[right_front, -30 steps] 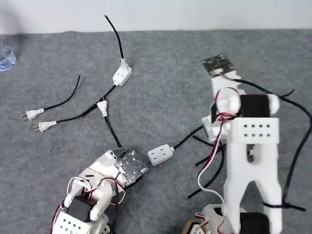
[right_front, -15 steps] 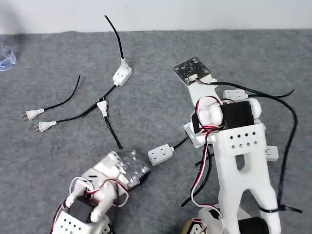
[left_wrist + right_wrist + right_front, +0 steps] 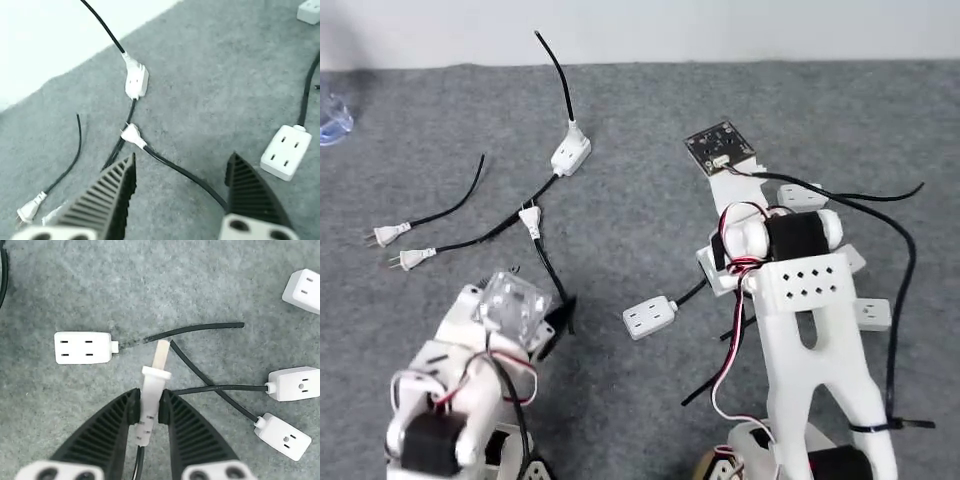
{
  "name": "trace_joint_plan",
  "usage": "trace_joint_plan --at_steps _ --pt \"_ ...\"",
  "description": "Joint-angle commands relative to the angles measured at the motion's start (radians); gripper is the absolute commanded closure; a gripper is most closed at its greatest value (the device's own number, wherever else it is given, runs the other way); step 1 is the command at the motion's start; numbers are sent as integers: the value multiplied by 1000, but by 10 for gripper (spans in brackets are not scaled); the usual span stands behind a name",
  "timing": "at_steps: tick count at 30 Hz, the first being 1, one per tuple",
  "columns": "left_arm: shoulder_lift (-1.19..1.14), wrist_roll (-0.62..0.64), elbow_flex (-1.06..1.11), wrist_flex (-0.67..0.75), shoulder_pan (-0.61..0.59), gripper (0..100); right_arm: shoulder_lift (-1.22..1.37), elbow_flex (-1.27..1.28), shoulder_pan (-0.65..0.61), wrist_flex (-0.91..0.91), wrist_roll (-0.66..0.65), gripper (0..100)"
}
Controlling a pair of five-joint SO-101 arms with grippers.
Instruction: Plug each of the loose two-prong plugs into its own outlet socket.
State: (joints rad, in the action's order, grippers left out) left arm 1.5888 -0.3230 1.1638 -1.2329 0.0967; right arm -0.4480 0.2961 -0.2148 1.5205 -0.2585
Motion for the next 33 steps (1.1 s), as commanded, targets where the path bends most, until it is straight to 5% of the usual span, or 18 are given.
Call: trace_joint_plan --at_steps 1,6,11,18,23,33 --pt "-324 74 -200 43 -5 732 -31 -6 18 -33 11 990" --pt "-580 80 -228 107 166 732 -24 -5 101 -54 5 990" --pt "-654 80 -33 387 327 732 -22 -5 223 -81 -46 990" --pt "-953 12 15 601 377 732 -19 -5 275 -84 -97 990" --pt "-1243 -18 -140 585 373 732 33 -5 275 -84 -101 990" --pt "-1280 -129 -186 557 325 732 140 -11 275 -101 -101 990"
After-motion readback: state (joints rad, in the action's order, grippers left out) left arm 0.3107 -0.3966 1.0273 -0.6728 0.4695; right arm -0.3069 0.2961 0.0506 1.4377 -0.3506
